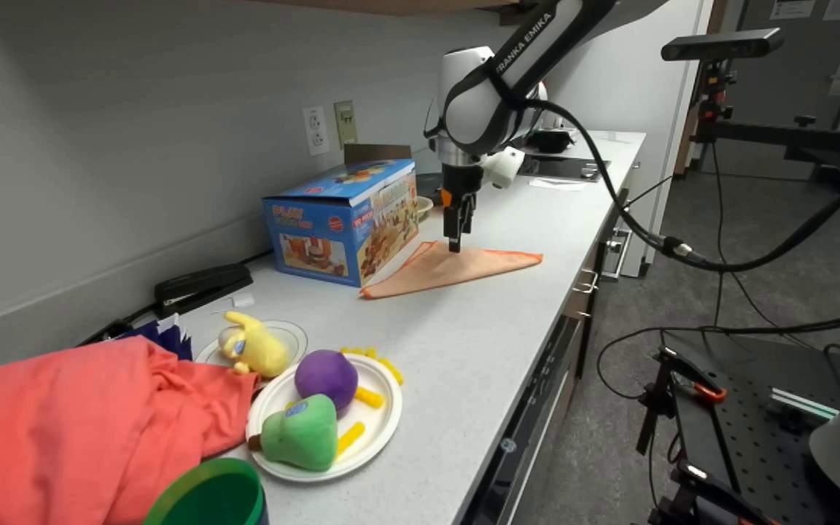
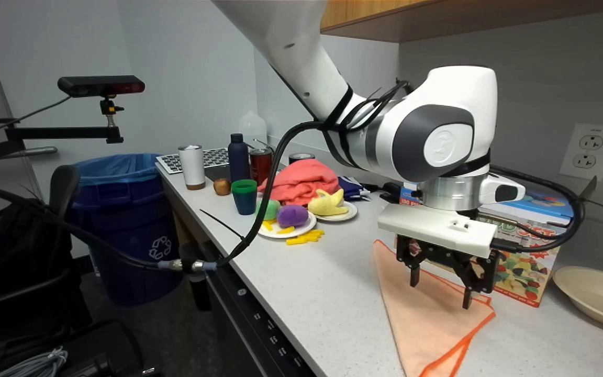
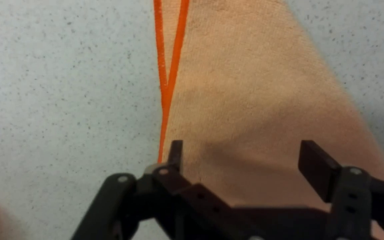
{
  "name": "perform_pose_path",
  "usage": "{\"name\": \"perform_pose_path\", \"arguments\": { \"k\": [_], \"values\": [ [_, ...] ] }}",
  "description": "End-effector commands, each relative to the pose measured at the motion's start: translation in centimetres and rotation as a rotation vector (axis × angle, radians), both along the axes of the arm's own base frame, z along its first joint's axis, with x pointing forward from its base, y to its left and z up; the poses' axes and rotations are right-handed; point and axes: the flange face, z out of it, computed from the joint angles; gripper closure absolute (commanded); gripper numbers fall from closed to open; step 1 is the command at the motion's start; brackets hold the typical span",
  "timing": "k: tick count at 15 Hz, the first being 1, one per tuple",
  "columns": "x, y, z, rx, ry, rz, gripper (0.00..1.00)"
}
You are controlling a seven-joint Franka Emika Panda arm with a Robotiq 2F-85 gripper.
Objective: Unfold the peach towel and lay it flat on the countertop
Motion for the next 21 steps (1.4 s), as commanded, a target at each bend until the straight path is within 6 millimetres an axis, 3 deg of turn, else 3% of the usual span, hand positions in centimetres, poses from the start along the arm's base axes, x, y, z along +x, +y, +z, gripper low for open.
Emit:
{"name": "perform_pose_path", "arguments": {
  "k": [1,7,10,16,21],
  "values": [
    [0.3,-0.8,0.8,0.052,0.025,0.000,0.00],
    [2.1,-0.6,2.2,0.124,0.033,-0.034,0.00],
    [3.0,0.2,2.2,0.115,0.053,-0.017,0.00],
    [5.4,-1.4,1.8,0.108,0.038,-0.113,0.00],
    [7.5,-1.0,1.6,0.118,0.027,-0.235,0.00]
  ]
}}
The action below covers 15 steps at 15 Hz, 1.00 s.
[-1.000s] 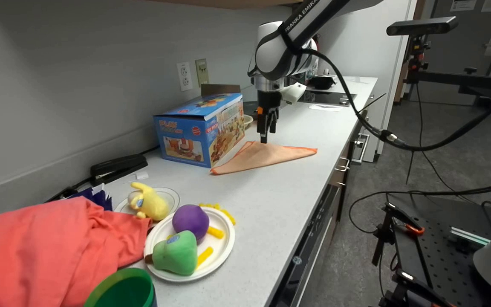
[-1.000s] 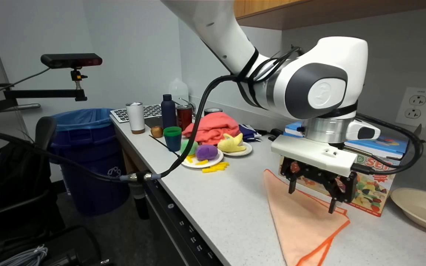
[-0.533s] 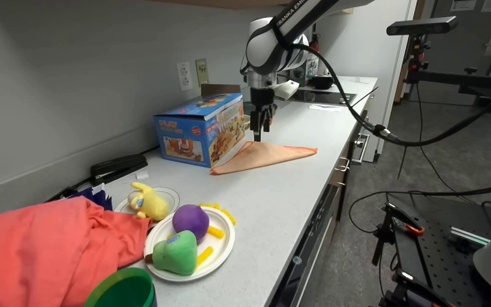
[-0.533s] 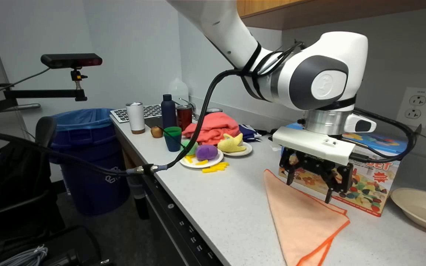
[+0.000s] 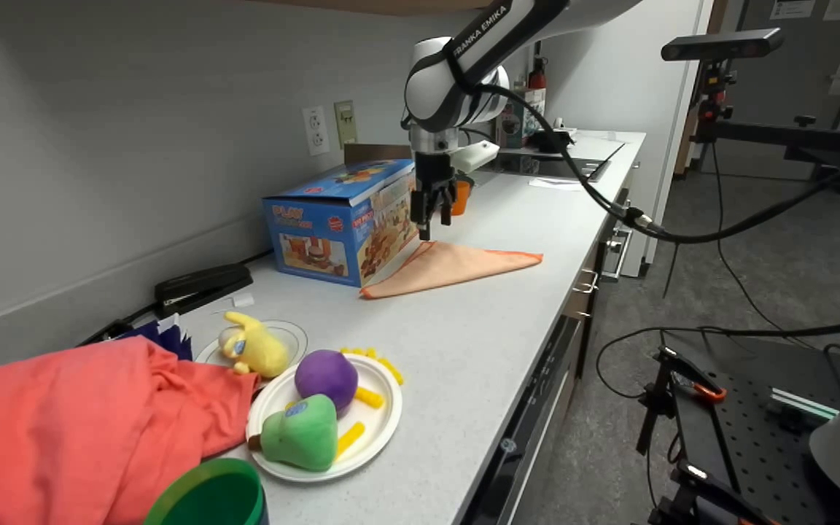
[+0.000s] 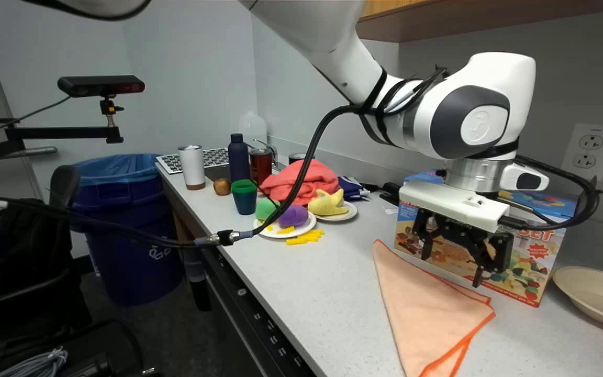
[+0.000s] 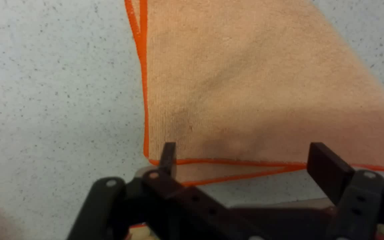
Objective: Unfold the peach towel and lay it flat on the countertop
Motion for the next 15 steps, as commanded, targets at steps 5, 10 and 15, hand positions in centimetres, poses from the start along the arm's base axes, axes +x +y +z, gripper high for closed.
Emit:
{"name": "perform_pose_path", "arguments": {
  "k": [5,10,15],
  "values": [
    [2.0,-2.1,-0.7,-0.010,0.009,-0.180,0.00],
    [1.1,-4.6,-2.2,-0.042,0.018,-0.278,0.00],
    [0.7,-6.4,-2.8,-0.084,-0.001,-0.382,0.00]
  ]
}}
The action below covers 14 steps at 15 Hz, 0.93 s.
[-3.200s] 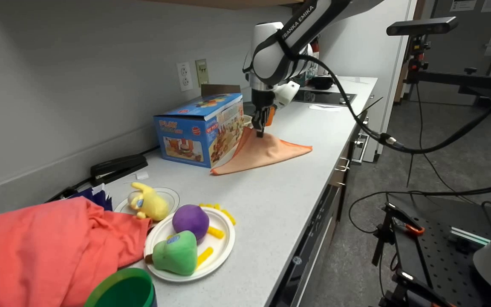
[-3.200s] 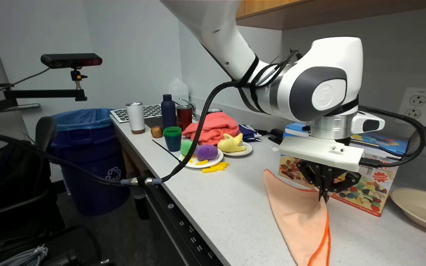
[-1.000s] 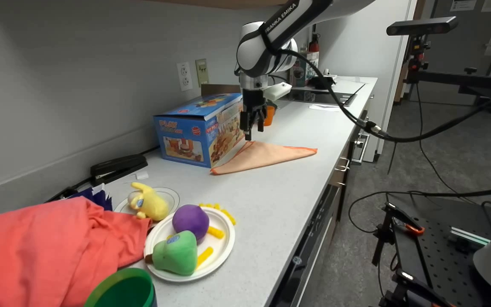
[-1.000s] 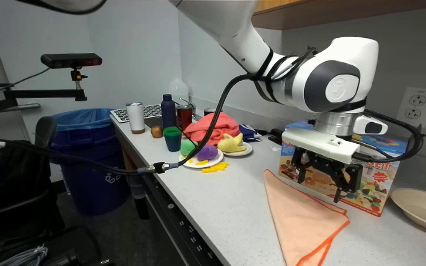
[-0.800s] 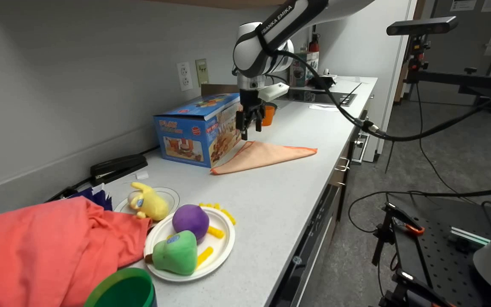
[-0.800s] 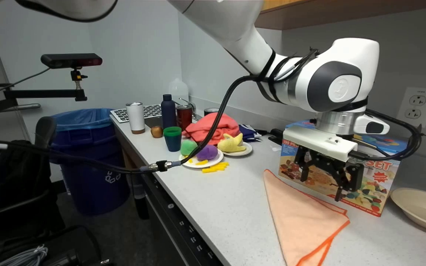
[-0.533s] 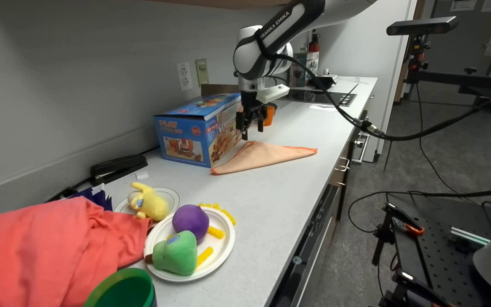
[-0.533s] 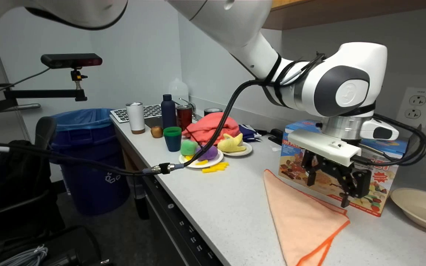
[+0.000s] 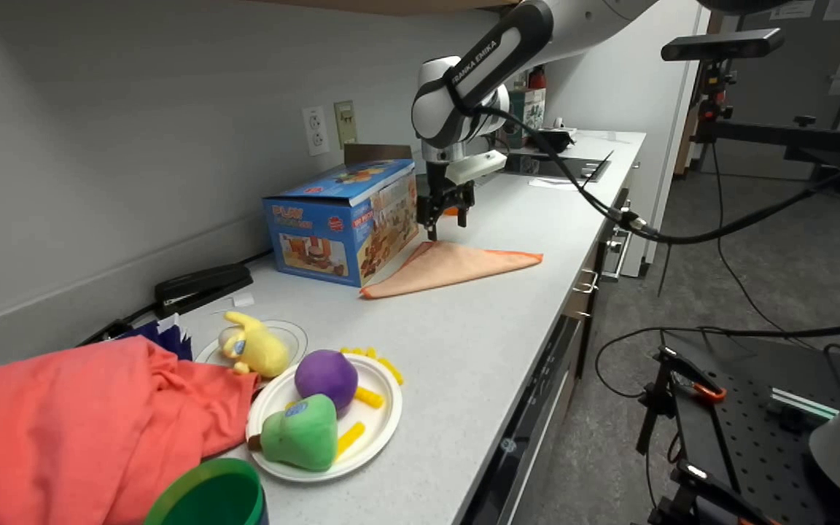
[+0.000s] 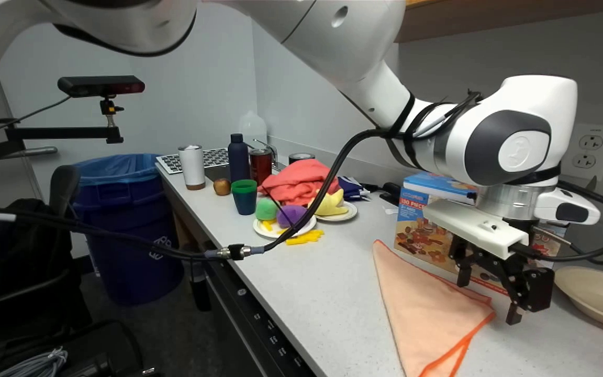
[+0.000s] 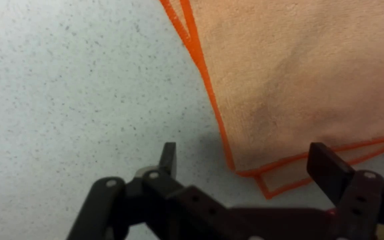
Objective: Unfold the peach towel and lay it flat on the countertop
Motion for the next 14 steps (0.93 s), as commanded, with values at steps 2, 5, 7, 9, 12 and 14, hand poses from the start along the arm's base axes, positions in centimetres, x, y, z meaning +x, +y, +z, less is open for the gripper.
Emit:
{"name": "perform_pose_path", "arguments": {
  "k": [2,5,7,9,12,14],
  "values": [
    [0.8,-1.2,-0.3,-0.029,-0.023,-0.083,0.00],
    [1.3,-1.3,-0.9,-0.057,-0.025,-0.115,0.00],
    [1.6,-1.4,-1.4,-0.064,-0.025,-0.134,0.00],
    [1.9,-1.4,-1.9,-0.068,-0.024,-0.153,0.00],
    [2.2,-1.6,-2.2,-0.071,-0.025,-0.174,0.26],
    [2.3,-1.7,-2.2,-0.074,-0.027,-0.185,0.35]
  ]
}}
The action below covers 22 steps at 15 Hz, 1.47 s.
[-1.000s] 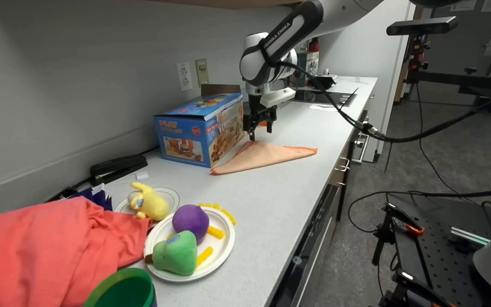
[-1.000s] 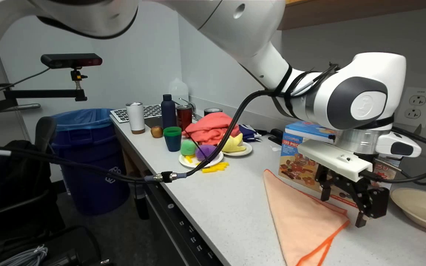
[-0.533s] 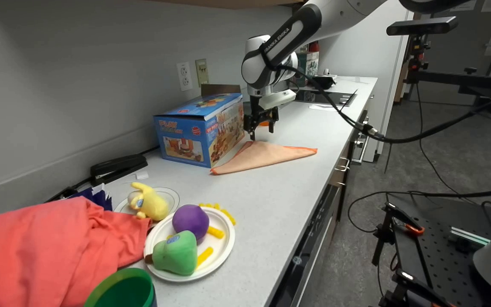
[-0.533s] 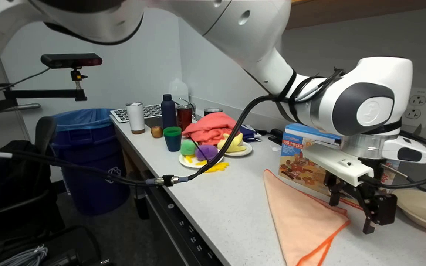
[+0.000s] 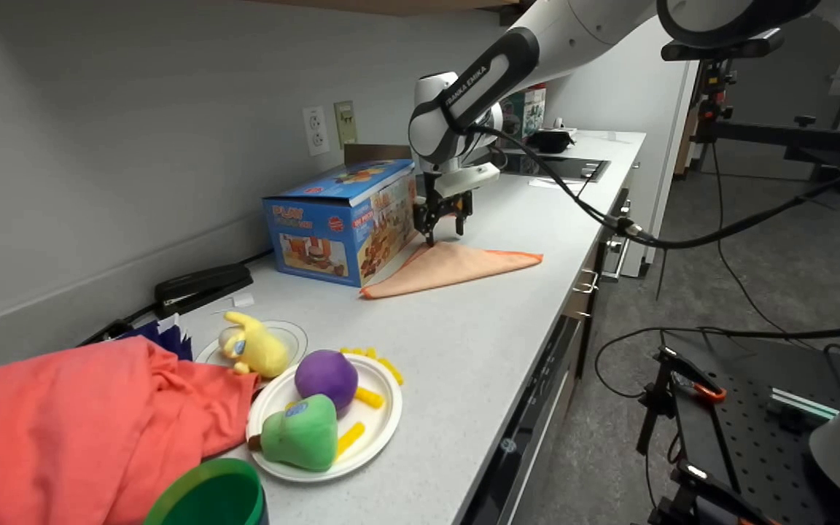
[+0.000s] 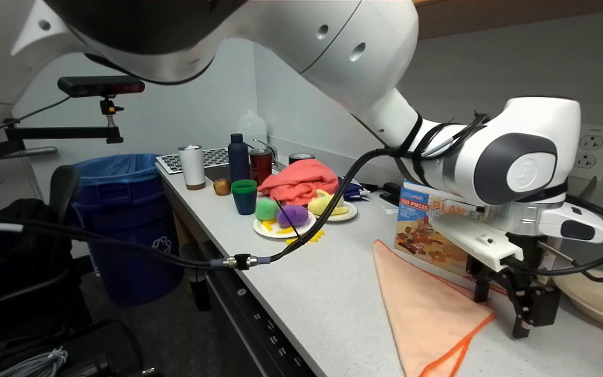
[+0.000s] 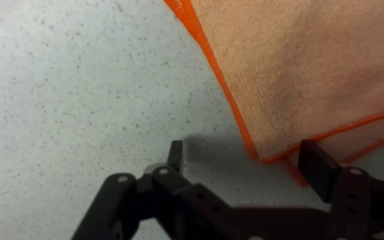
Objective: Unfold the peach towel and lay it flat on the countertop
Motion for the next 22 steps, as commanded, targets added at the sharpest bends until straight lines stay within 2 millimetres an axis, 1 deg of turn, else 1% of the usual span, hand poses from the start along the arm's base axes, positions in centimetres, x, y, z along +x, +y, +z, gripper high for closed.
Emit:
{"name": "perform_pose_path", "arguments": {
  "k": [1,4,5,8,9,10,11,12,13,15,20,22],
  "values": [
    [0.9,-0.3,0.3,-0.036,-0.008,-0.028,0.38],
    [1.0,-0.4,0.7,-0.043,-0.014,-0.042,0.44],
    [1.0,-0.4,0.7,-0.044,-0.014,-0.046,0.39],
    [1.0,0.0,0.8,-0.046,-0.013,-0.058,0.38],
    [1.0,0.1,0.8,-0.041,-0.013,-0.059,0.52],
    [1.0,0.2,0.8,-0.038,-0.012,-0.061,0.59],
    [1.0,0.4,0.8,-0.039,-0.010,-0.062,0.69],
    [1.0,0.6,0.7,-0.039,-0.010,-0.062,0.77],
    [1.1,0.7,0.7,-0.039,-0.010,-0.063,0.87],
    [1.1,0.9,0.8,-0.036,-0.011,-0.068,0.99],
    [1.0,1.1,0.8,-0.039,-0.012,-0.083,0.99],
    [0.7,1.5,1.4,-0.041,-0.005,-0.074,0.99]
  ]
}}
